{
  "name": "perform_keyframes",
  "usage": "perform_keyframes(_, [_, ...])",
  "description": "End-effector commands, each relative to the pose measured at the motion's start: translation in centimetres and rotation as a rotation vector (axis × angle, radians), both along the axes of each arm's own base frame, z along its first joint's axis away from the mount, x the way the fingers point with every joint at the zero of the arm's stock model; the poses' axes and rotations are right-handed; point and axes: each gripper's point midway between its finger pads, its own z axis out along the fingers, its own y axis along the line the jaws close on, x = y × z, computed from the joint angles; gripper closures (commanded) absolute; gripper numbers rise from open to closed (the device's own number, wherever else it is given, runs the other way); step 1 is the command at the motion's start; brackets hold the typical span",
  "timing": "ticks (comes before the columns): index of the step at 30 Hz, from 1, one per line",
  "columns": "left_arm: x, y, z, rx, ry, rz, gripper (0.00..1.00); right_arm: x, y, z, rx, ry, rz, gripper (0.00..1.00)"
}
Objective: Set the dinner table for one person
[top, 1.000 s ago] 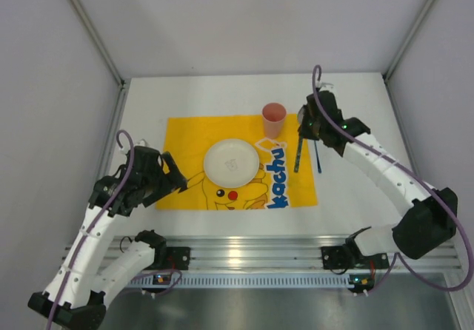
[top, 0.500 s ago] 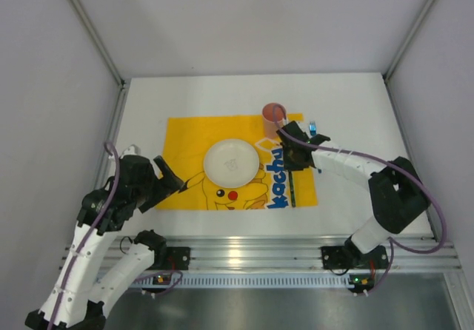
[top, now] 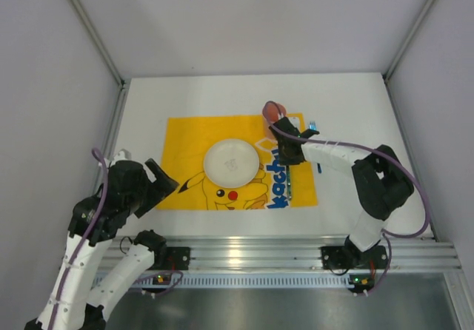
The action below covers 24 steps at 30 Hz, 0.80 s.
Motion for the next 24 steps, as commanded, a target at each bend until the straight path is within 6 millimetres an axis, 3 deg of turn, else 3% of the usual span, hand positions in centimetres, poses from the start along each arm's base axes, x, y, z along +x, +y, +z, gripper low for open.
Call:
perform_keyframes(1, [-0.5,0.5,0.8,-0.007,-0.009,0.031,0.07,2.2,1.2,2.3,0.027,-0.094,-0.029,0.66])
perform_keyframes(5, [-0.4,0.5,0.7,-0.01,-0.008,0.036,0.07,2.5,1.2,3.3,0.031,-0.119,-0.034,0.56])
perform_keyframes(8, [-0.3,0.4,0.7,-0.01,-0.009,0.034,0.07,2.6,0.7,4.9,0.029,-0.148,-0.042,0.56])
perform_keyframes(12, [-0.1,0.3,0.6,-0.01,-0.009,0.032,0.07,2.7,-1.8,8.6,0.034,-0.233,-0.07,0.57])
perform_keyframes(14, [0.3,0.1,0.5,-0.016,-0.014,0.027,0.07,3.0,-3.0,9.4,0.048,-0.239,-0.068,0.58])
perform_keyframes(17, [0.8,-0.5,-0.2,-0.023,-0.005,0.01,0.07,4.2,-7.3,8.0,0.041,-0.184,-0.133,0.6])
perform_keyframes(20, [1.6,-1.1,-0.9,-0.025,0.008,-0.008,0.07,5.3,-10.2,6.3,0.027,-0.132,-0.186,0.63])
perform_keyframes(22, [2.3,-1.5,-1.0,-0.026,0.005,-0.022,0.07,6.0,-10.9,4.7,0.037,-0.083,-0.209,0.65])
perform_keyframes(24, [2.9,-1.8,-1.1,-0.02,0.016,-0.031,0.07,7.2,-11.5,4.3,0.051,-0.072,-0.234,0.67])
